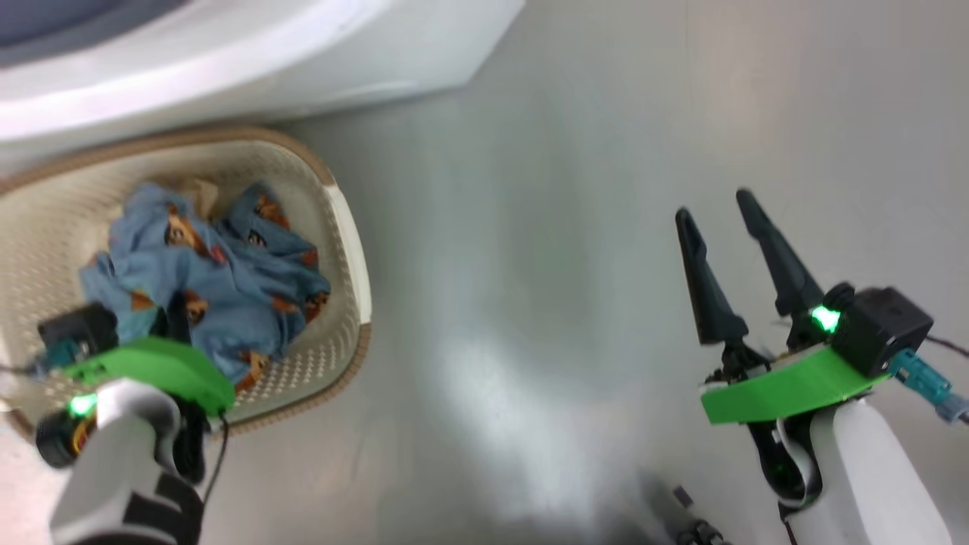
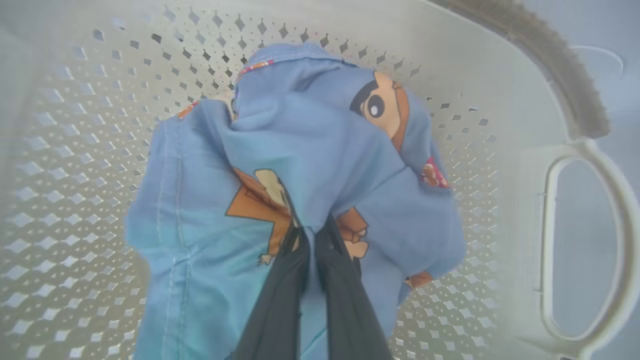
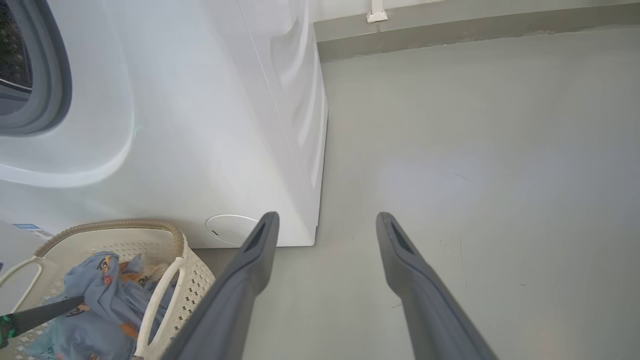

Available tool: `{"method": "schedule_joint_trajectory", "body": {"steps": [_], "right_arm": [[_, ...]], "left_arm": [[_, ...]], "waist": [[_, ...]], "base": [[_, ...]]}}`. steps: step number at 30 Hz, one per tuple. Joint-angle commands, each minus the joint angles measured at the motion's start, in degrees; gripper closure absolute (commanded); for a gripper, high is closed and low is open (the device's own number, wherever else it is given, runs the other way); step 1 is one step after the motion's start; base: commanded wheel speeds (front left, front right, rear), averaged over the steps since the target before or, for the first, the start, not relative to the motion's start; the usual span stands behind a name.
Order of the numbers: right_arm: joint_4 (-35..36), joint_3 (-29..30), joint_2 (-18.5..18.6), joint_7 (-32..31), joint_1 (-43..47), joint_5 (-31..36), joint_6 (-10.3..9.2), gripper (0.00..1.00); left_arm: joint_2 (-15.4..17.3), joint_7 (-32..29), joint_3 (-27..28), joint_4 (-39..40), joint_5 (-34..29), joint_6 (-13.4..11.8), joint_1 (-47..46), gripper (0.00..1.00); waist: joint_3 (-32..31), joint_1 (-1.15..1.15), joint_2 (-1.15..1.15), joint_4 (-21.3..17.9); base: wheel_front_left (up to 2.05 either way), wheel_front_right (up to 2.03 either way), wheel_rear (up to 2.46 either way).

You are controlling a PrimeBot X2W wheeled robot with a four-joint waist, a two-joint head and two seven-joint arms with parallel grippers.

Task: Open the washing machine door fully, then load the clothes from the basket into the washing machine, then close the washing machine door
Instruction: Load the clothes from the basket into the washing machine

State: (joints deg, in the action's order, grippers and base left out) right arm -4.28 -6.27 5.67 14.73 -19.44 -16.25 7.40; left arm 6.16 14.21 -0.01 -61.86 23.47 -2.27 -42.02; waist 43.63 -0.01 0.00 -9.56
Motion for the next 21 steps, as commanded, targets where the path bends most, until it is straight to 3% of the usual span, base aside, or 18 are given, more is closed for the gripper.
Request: {"method": "schedule_joint_trajectory", "body": {"steps": [1, 11, 21], "right_arm": [[0.8, -0.8, 0.0, 0.3, 3.1, -0.2, 0.09, 0.00], [-1.0, -0.7, 0.0, 0.3, 8.7, 0.2, 0.09, 0.00], [-2.2, -0.9, 0.0, 0.3, 14.5, 0.6, 0.09, 0.00]], "left_arm": [[1.1, 0.8, 1.8, 2.2, -0.2, -0.3, 4.7, 1.00], [-2.3, 0.8, 4.6, 17.5, -3.5, 0.5, 19.5, 1.00], [-3.2, 0.8, 4.1, 31.4, -5.6, 0.6, 32.5, 1.00]], "waist": [[-7.6, 0.01, 0.00, 2.5], [-20.7, 0.01, 0.00, 4.7], [-31.0, 0.01, 0.00, 6.0]], "base": [[0.00, 0.00, 0.00], [0.00, 0.00, 0.00], [0.00, 0.00, 0.00]]}}
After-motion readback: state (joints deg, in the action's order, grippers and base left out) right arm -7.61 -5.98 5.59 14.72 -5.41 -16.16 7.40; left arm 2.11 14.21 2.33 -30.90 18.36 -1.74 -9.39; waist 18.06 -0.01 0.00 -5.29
